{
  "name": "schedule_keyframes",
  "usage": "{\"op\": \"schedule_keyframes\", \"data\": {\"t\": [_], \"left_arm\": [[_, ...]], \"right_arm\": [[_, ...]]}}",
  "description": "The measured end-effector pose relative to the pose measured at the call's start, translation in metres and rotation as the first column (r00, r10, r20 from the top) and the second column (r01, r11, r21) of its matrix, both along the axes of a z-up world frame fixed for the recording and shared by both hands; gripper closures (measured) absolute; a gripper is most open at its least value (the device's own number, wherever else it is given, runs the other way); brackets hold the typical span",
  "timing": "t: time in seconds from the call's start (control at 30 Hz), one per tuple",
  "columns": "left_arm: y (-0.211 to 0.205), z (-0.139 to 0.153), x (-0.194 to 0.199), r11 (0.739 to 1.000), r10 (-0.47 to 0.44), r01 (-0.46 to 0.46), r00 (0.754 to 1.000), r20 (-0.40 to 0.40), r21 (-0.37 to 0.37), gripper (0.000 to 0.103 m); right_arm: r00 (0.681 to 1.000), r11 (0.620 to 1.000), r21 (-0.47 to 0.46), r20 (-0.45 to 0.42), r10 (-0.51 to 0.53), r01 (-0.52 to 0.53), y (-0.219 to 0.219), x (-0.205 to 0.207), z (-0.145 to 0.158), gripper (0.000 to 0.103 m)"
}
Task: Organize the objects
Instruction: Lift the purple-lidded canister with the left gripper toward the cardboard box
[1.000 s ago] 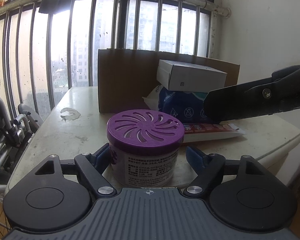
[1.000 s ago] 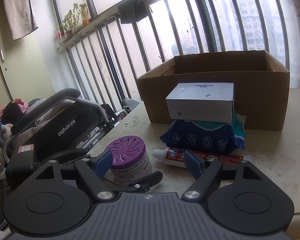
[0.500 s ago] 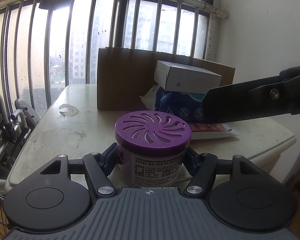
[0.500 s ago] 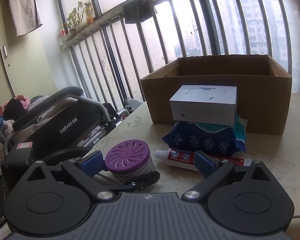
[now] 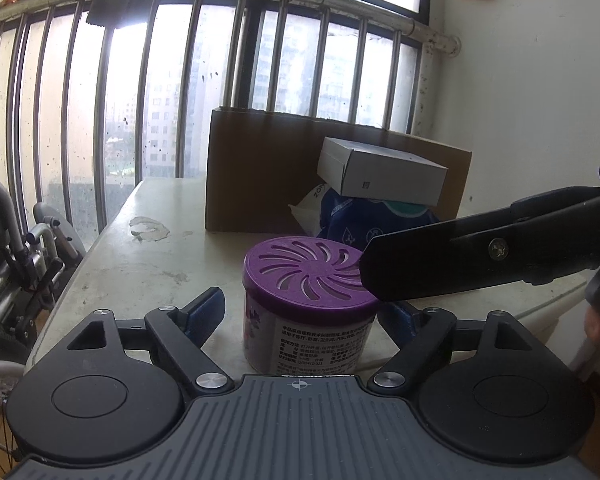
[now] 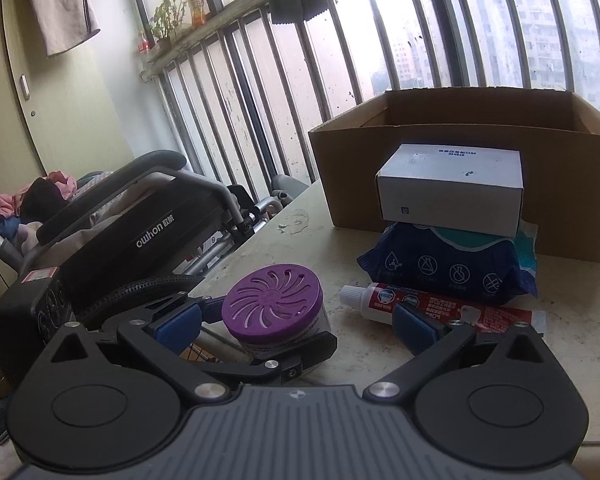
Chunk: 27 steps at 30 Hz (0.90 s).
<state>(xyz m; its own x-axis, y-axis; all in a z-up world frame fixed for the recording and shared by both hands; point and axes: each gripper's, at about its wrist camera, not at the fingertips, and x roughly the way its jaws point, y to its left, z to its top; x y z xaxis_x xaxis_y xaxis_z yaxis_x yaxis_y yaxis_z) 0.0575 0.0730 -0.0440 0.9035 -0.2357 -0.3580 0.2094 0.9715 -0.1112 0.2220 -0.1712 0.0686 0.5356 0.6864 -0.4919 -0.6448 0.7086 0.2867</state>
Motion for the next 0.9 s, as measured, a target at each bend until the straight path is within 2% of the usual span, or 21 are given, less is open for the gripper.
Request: {"op": "schedule_keyframes", "data": {"t": [0.23,0.5,0.6,0.67,0.7,0.73,0.8,0.83,0.9], "left_arm": [[0.006,-0.002,-0.003,1.0,0.01,-0.01,1.0,0.0,-0.007,0.015],[0.007,-0.004,-0.003,1.0,-0.023,0.023,0.999,0.04,0.004,0.016],[0.008,-0.005,-0.002,0.999,-0.039,0.039,0.998,0.051,-0.007,0.021],[0.008,-0.005,-0.001,0.999,-0.053,0.053,0.997,0.06,-0.009,0.035],[0.007,-0.005,0.0,0.998,-0.056,0.056,0.997,0.061,-0.006,0.036],[0.007,-0.005,0.0,0.998,-0.056,0.056,0.996,0.064,-0.002,0.036],[0.008,-0.006,0.001,0.998,-0.067,0.068,0.995,0.068,-0.01,0.036],[0.008,-0.006,0.001,0.997,-0.069,0.07,0.995,0.069,-0.013,0.036],[0.009,-0.006,0.0,0.997,-0.073,0.074,0.995,0.068,-0.009,0.036]], "right_arm": [[0.999,0.999,-0.02,0.01,0.039,-0.039,0.009,0.001,-0.002,0.0],[0.997,0.996,-0.04,0.014,0.074,-0.073,0.023,0.006,-0.009,0.0],[0.996,0.995,-0.04,0.003,0.091,-0.091,0.028,0.011,-0.012,0.0],[0.995,0.994,-0.038,-0.006,0.1,-0.1,0.032,0.017,-0.015,0.0],[0.995,0.995,-0.038,-0.01,0.095,-0.096,0.033,0.019,-0.016,0.0],[0.995,0.994,-0.037,-0.017,0.098,-0.098,0.034,0.021,-0.018,0.001],[0.994,0.994,-0.016,-0.03,0.105,-0.106,0.034,0.025,-0.02,0.015],[0.994,0.995,-0.013,-0.036,0.099,-0.099,0.033,0.026,-0.021,0.026],[0.993,0.994,-0.005,-0.032,0.109,-0.11,0.032,0.026,-0.021,0.027]]}}
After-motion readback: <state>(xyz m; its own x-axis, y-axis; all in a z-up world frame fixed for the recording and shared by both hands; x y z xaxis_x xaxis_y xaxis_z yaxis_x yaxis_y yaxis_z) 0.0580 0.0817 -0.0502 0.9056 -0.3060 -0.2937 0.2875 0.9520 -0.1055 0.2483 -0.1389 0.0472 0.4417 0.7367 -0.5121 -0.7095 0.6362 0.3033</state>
